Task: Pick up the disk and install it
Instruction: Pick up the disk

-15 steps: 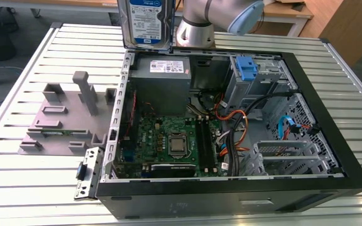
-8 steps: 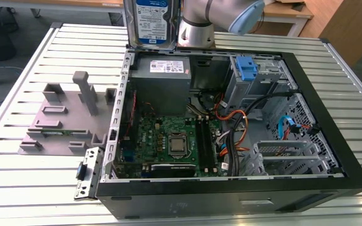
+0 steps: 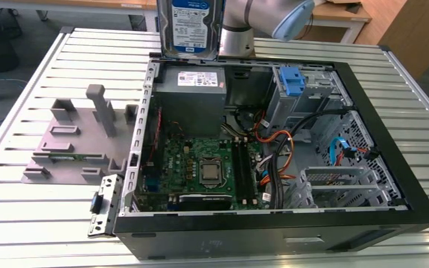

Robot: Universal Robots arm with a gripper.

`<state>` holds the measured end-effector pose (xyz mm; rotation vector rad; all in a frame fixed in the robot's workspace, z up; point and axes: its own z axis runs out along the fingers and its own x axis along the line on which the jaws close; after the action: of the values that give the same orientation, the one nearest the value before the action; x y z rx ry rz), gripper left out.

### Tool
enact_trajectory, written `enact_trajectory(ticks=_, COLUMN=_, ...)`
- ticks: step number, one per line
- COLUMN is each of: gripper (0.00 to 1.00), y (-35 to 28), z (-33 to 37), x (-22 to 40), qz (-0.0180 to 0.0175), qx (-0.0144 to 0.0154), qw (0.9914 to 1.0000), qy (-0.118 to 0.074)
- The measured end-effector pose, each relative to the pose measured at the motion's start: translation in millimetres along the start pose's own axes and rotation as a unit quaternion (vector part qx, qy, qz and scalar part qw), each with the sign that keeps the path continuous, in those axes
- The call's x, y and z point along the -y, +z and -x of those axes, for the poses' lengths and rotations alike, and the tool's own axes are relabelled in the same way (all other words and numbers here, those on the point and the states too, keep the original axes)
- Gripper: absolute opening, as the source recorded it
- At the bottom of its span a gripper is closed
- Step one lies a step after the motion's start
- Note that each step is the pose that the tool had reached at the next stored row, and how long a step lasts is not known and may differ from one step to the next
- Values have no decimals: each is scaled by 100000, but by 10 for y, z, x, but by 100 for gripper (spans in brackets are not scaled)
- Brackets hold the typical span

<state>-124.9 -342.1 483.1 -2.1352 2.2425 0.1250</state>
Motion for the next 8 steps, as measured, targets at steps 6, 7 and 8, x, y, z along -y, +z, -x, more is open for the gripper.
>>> enact_trajectory(ticks=6, gripper=35, y=0, z=8, x=157, qz=2, qx=-1, qw=100000, qy=1)
enact_trajectory(ticks=7, gripper=35, y=1, z=9, x=176, qz=2, qx=-2, qw=100000, qy=0)
enact_trajectory(ticks=8, gripper=35, y=2, z=9, x=189, qz=4, qx=-2, qw=100000, qy=1)
